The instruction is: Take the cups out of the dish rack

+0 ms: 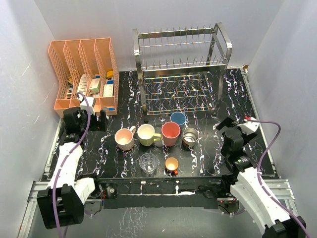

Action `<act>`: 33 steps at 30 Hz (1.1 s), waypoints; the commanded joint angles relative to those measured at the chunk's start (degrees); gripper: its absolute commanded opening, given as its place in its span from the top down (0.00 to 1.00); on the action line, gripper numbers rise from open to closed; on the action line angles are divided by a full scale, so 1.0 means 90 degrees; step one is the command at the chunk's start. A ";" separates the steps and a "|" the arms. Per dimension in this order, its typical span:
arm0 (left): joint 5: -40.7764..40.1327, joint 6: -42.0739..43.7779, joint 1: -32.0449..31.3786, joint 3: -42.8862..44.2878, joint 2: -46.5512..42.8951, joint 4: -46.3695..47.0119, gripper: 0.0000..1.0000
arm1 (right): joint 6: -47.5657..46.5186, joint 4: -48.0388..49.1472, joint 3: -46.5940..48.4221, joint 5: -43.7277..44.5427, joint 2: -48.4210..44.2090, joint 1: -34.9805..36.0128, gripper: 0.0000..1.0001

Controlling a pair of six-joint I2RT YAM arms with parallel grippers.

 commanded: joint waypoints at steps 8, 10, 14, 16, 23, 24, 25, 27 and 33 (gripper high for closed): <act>-0.0031 -0.1356 0.0004 -0.0754 0.0345 0.1467 0.03 | -0.1111 0.3061 -0.0663 0.0591 0.1351 -0.0033 0.02; -0.0144 -0.1445 -0.0001 -0.1007 0.0181 0.1855 0.03 | -0.1092 0.3214 -0.0699 0.0681 0.1519 -0.0033 0.02; 0.0451 -0.1024 -0.0001 -0.1641 -0.0420 0.2788 0.03 | -0.1098 0.3642 -0.0741 0.0500 0.2101 -0.0045 0.02; 0.0550 -0.1052 -0.0003 -0.1956 -0.0537 0.3246 0.03 | -0.0959 0.3896 -0.0779 0.0674 0.2479 -0.0043 0.02; -0.0095 -0.1536 0.0004 -0.2261 0.0053 0.4053 0.03 | -0.0944 0.4612 -0.0910 0.0965 0.2970 -0.0058 0.02; -0.0289 -0.1629 0.0001 -0.2325 0.0156 0.4288 0.03 | -0.0928 0.4682 -0.0937 0.0916 0.3002 -0.0060 0.02; -0.0489 -0.1714 0.0000 -0.2410 0.0241 0.4609 0.03 | -0.0906 0.4756 -0.0951 0.0928 0.3057 -0.0060 0.02; -0.0792 -0.1780 0.0002 -0.2588 0.0358 0.5191 0.03 | -0.0879 0.4920 -0.0962 0.1015 0.3232 -0.0068 0.02; -0.1492 -0.1761 0.0004 -0.3103 0.1142 0.6922 0.03 | -0.1244 0.5929 -0.1047 0.0837 0.4027 -0.0133 0.02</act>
